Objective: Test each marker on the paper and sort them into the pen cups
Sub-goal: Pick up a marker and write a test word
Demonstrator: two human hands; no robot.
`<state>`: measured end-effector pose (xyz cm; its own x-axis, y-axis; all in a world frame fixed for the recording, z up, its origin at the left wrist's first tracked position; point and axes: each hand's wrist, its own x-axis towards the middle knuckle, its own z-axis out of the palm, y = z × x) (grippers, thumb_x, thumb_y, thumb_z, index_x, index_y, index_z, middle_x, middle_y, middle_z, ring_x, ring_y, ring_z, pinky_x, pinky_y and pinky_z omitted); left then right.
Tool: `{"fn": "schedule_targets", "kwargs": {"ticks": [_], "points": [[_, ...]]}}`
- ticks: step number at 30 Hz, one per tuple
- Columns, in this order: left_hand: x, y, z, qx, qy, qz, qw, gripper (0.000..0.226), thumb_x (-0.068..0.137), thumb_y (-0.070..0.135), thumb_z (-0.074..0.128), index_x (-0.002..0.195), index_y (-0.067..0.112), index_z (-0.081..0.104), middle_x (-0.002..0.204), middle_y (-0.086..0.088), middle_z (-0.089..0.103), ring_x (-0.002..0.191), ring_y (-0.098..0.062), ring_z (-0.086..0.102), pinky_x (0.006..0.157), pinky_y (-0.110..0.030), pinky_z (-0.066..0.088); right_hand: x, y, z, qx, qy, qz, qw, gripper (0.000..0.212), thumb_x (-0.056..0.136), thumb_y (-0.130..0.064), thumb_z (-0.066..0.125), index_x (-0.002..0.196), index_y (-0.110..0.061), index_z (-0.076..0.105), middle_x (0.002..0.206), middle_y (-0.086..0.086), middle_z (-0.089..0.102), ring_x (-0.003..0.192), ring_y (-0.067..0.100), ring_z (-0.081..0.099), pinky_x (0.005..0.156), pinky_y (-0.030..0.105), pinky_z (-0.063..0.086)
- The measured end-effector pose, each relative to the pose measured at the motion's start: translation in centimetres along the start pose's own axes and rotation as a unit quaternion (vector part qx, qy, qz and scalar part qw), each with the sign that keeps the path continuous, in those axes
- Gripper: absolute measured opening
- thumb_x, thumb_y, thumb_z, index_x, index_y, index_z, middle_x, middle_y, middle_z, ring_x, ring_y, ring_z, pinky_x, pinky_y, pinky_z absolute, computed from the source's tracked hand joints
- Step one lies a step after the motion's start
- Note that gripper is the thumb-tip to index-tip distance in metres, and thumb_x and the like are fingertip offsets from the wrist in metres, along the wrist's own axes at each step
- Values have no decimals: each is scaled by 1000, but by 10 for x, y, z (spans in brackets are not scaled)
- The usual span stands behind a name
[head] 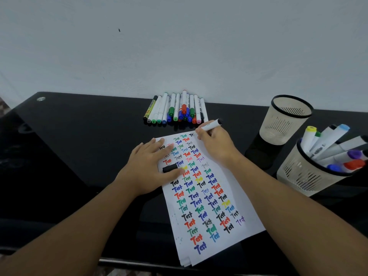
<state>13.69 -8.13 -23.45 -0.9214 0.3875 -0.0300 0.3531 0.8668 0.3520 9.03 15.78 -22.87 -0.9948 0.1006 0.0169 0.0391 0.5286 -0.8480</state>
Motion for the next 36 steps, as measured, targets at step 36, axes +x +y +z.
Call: {"fn": "schedule_targets", "kwargs": {"ticks": [36], "points": [[0,1,-2,-7,-5,-5,1000,117,58,107,18,157,44,26,169,11,12,155,-10,1,127,-43,-2,-1,1,-2,-8,23,-3,1000,21,107,-41,53,113,-25,65,99,-2,69,94,13,66,93,45,57]]}}
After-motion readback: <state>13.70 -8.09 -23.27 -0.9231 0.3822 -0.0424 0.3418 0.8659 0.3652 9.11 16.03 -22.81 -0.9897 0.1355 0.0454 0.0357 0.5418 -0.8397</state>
